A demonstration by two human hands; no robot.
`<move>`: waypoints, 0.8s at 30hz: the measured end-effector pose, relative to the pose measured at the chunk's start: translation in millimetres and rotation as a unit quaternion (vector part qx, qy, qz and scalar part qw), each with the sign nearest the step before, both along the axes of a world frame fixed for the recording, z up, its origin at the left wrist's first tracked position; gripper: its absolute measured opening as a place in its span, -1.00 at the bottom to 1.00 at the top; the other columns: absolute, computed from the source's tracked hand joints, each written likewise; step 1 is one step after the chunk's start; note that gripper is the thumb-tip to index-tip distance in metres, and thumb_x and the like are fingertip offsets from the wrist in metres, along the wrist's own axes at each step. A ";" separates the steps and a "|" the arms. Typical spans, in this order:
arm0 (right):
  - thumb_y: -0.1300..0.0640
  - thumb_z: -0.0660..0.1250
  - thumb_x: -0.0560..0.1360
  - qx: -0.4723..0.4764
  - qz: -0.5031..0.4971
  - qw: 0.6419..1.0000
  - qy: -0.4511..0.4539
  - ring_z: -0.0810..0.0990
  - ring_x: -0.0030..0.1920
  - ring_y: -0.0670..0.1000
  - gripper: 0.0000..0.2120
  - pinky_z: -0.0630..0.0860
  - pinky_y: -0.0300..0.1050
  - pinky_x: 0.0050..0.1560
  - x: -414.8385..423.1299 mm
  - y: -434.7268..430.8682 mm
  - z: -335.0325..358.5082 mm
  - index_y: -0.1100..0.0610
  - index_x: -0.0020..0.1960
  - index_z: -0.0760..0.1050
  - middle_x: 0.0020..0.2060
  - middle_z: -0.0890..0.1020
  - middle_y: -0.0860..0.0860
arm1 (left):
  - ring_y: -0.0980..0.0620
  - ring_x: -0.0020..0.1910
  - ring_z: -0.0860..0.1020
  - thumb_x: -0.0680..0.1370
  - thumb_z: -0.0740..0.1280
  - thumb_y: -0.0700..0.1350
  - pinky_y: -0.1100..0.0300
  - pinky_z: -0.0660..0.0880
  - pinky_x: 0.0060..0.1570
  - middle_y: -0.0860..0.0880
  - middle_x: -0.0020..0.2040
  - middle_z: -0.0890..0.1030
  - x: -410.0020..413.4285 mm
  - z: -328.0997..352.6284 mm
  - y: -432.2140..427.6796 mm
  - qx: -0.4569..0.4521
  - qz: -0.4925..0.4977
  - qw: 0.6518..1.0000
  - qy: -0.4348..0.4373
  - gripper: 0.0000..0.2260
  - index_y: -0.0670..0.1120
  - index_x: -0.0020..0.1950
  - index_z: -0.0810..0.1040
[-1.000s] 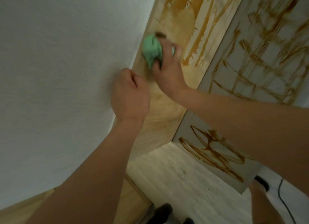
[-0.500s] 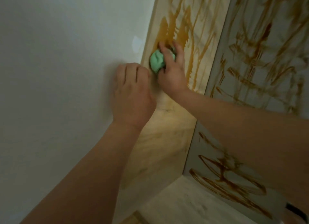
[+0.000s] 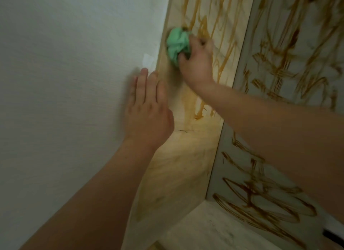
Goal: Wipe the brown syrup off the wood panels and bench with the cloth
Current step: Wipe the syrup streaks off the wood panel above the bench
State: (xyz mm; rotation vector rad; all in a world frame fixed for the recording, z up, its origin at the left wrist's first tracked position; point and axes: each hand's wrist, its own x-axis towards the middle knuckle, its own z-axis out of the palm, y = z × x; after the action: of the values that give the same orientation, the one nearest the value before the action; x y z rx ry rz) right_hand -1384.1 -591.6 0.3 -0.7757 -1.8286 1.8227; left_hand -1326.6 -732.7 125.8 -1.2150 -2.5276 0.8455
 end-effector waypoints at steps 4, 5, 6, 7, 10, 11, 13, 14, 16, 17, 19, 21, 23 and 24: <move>0.06 0.23 0.60 -0.016 0.068 0.997 -0.028 0.37 0.47 0.22 -0.37 0.37 0.03 0.49 11.4 -15.8 -24.7 0.12 0.64 0.20 0.55 0.16 0.20 | -0.28 0.64 0.09 0.53 0.19 -0.08 -0.17 0.00 0.62 -0.27 0.60 0.26 -4.4 -8.8 9.9 -0.026 -0.022 0.999 -0.011 -0.47 -0.24 0.49 0.37; -0.02 0.23 0.61 -0.013 0.101 0.995 -0.016 0.34 0.49 0.21 -0.36 0.38 0.09 0.49 31.7 -33.2 -32.7 0.08 0.64 0.18 0.56 0.13 0.16 | -0.28 0.65 0.06 0.57 0.18 -0.05 -0.16 -0.01 0.62 -0.27 0.62 0.23 -9.0 -12.0 13.7 -0.022 -0.023 0.999 -0.009 -0.50 -0.21 0.48 0.37; -0.11 0.21 0.62 -0.002 0.139 0.990 -0.007 0.30 0.51 0.20 -0.36 0.37 0.12 0.50 53.9 -51.6 -41.6 0.03 0.64 0.17 0.57 0.10 0.11 | -0.28 0.65 0.03 0.59 0.17 -0.02 -0.17 -0.02 0.62 -0.28 0.63 0.19 -13.8 -14.2 16.0 -0.020 -0.022 1.000 -0.005 -0.53 -0.20 0.46 0.37; -0.15 0.20 0.63 0.019 0.177 0.984 -0.005 0.23 0.55 0.19 -0.37 0.33 0.15 0.52 74.6 -66.9 -52.7 -0.01 0.64 0.17 0.58 0.07 0.07 | -0.29 0.65 0.01 0.60 0.15 0.01 -0.18 -0.03 0.62 -0.30 0.64 0.15 -18.8 -17.1 18.1 -0.027 -0.021 0.999 0.003 -0.53 -0.18 0.45 0.36; -0.08 0.18 0.68 0.096 0.200 0.975 -0.001 0.17 0.56 0.24 -0.44 0.27 0.22 0.54 89.1 -73.3 -74.1 -0.07 0.65 0.18 0.59 0.10 0.11 | -0.33 0.65 -0.06 0.60 0.09 0.05 -0.21 -0.09 0.61 -0.36 0.64 0.01 -33.5 -22.9 14.9 -0.067 -0.010 0.997 0.022 -0.51 -0.15 0.48 0.31; -0.02 0.20 0.66 0.108 0.185 0.977 0.003 0.21 0.52 0.26 -0.43 0.28 0.23 0.53 77.1 -65.6 -76.3 -0.08 0.65 0.19 0.57 0.14 0.14 | -0.33 0.65 -0.09 0.60 0.10 0.04 -0.20 -0.10 0.61 -0.37 0.65 -0.03 -37.6 -24.5 11.7 -0.078 -0.007 0.997 0.022 -0.50 -0.14 0.50 0.29; 0.07 0.23 0.63 0.120 0.146 0.982 0.008 0.29 0.44 0.30 -0.41 0.31 0.18 0.49 43.5 -43.5 -68.4 -0.07 0.64 0.22 0.55 0.20 0.18 | -0.33 0.65 -0.13 0.61 0.13 0.03 -0.20 -0.12 0.61 -0.37 0.65 -0.09 -42.4 -28.2 5.9 -0.101 -0.008 0.994 0.029 -0.48 -0.12 0.55 0.26; 0.10 0.23 0.62 0.117 0.118 0.986 0.003 0.31 0.42 0.31 -0.42 0.32 0.16 0.48 24.7 -29.3 -64.5 -0.05 0.63 0.24 0.55 0.22 0.20 | -0.34 0.65 -0.14 0.61 0.14 0.03 -0.21 -0.13 0.61 -0.38 0.64 -0.11 -43.8 -30.8 4.3 -0.106 -0.010 0.994 0.031 -0.48 -0.12 0.56 0.25; 0.11 0.20 0.64 0.076 0.073 0.994 -0.036 0.29 0.45 0.32 -0.45 0.28 0.12 0.51 -8.9 -1.4 -66.5 0.01 0.62 0.26 0.56 0.21 0.20 | -0.34 0.65 -0.14 0.63 0.13 0.01 -0.22 -0.14 0.61 -0.38 0.64 -0.11 -44.8 -34.6 3.4 -0.095 -0.012 0.995 0.033 -0.50 -0.12 0.55 0.26; 0.11 0.18 0.66 0.037 0.059 0.996 -0.062 0.26 0.49 0.31 -0.47 0.24 0.09 0.52 -19.2 5.9 -71.4 0.01 0.63 0.25 0.58 0.19 0.18 | -0.34 0.65 -0.14 0.63 0.11 0.00 -0.22 -0.13 0.60 -0.38 0.64 -0.11 -45.7 -35.8 3.1 -0.085 -0.013 0.996 0.032 -0.51 -0.12 0.55 0.27; 0.10 0.14 0.68 -0.034 0.045 0.993 -0.107 0.25 0.53 0.25 -0.47 0.23 0.06 0.55 -18.8 0.4 -85.5 0.01 0.64 0.21 0.60 0.17 0.14 | -0.34 0.65 -0.14 0.63 0.11 -0.01 -0.23 -0.13 0.60 -0.38 0.64 -0.10 -46.0 -36.4 3.9 -0.076 -0.016 0.997 0.026 -0.52 -0.11 0.54 0.29; 0.11 0.14 0.68 -0.079 0.042 0.986 -0.140 0.27 0.53 0.22 -0.46 0.23 0.04 0.56 6.1 -35.0 -98.0 0.03 0.66 0.18 0.59 0.17 0.14 | -0.35 0.64 -0.13 0.61 0.15 0.00 -0.23 -0.15 0.60 -0.39 0.64 -0.10 -47.3 -36.7 3.6 -0.078 -0.015 0.997 0.016 -0.50 -0.11 0.54 0.29; 0.14 0.14 0.69 -0.121 0.080 0.975 -0.169 0.22 0.56 0.21 -0.44 0.16 -0.01 0.56 48.3 -85.6 -110.3 0.09 0.67 0.14 0.61 0.15 0.16 | -0.34 0.65 -0.13 0.59 0.17 0.01 -0.22 -0.18 0.60 -0.39 0.64 -0.09 -48.1 -36.4 3.8 -0.077 -0.012 0.997 0.008 -0.48 -0.10 0.55 0.30; 0.14 0.13 0.70 -0.135 0.113 0.967 -0.186 0.20 0.57 0.21 -0.44 0.15 -0.01 0.56 68.6 -107.9 -115.2 0.10 0.67 0.10 0.62 0.13 0.15 | -0.34 0.65 -0.12 0.59 0.17 0.01 -0.22 -0.18 0.60 -0.39 0.64 -0.09 -48.6 -35.9 4.1 -0.075 -0.013 0.997 0.007 -0.47 -0.10 0.55 0.31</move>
State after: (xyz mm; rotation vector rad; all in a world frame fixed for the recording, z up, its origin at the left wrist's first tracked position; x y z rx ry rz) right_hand -1315.5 -699.5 -114.9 -1.1122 -1.9870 2.2289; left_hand -1375.2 -728.6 89.9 -1.2770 -2.4705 1.0501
